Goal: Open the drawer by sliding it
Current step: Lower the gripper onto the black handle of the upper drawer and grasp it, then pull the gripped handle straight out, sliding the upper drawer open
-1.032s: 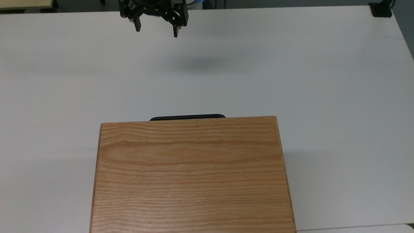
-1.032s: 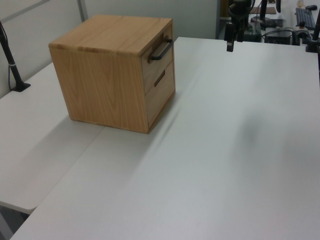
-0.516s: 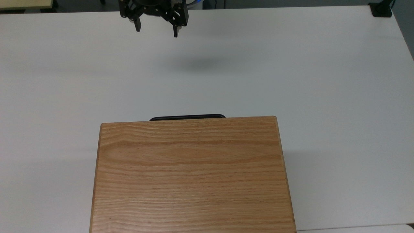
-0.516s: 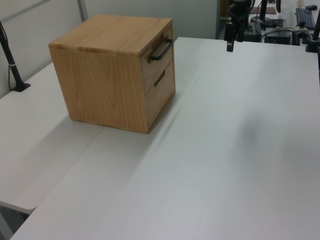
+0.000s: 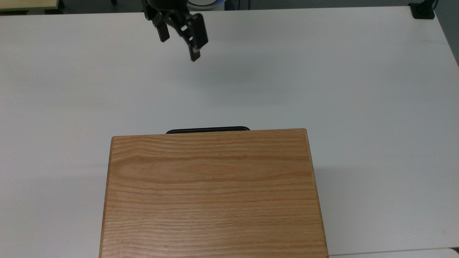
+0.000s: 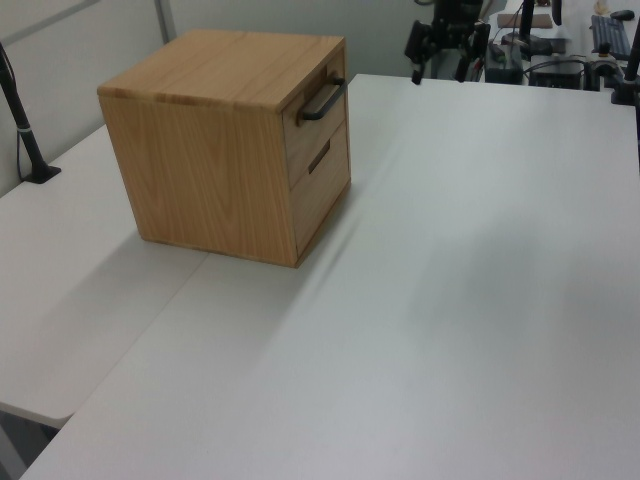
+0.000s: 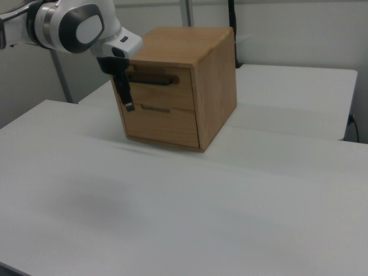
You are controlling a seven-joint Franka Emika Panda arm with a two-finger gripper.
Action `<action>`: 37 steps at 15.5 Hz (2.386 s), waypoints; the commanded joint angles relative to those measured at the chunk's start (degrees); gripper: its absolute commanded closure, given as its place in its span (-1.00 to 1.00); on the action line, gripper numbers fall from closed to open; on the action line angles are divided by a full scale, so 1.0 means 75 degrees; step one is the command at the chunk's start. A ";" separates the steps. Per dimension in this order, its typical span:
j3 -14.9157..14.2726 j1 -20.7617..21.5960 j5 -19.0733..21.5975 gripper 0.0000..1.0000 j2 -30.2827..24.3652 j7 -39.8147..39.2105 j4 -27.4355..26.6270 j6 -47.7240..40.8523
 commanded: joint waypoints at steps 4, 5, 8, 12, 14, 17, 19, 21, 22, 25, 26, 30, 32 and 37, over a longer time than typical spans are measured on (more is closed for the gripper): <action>-0.1088 0.1249 0.0428 -0.92 0.0941 0.4155 0.0868 0.1323; -0.1112 0.1343 0.0370 -0.85 0.1035 0.4649 0.0880 0.1698; -0.1357 0.1706 0.0334 -0.77 0.1410 0.5554 0.1055 0.2473; -0.1405 0.1836 0.0369 -0.55 0.1797 0.5791 0.1173 0.3585; -0.1393 0.1825 0.0393 -0.39 0.1938 0.5768 0.1150 0.4056; -0.1381 0.1825 0.0416 -0.12 0.1974 0.5697 0.1045 0.4396; -0.1381 0.1813 0.0428 -0.12 0.1904 0.5592 0.0636 0.4724; -0.1358 0.1813 0.0416 -0.12 0.1903 0.5510 0.0401 0.5087; -0.1346 0.1813 0.0416 -0.12 0.1938 0.5440 0.0353 0.5124; -0.1334 0.1813 0.0405 0.03 0.2020 0.5404 0.0353 0.5253; -0.1311 0.1824 0.0393 0.15 0.2032 0.5358 0.0330 0.5253; -0.1288 0.1825 0.0393 0.75 0.2021 0.5252 0.0224 0.5253; -0.1276 0.1825 0.0393 0.85 0.1997 0.5170 0.0131 0.5264; -0.1253 0.1813 0.0416 0.87 0.1227 0.4738 -0.0862 0.5614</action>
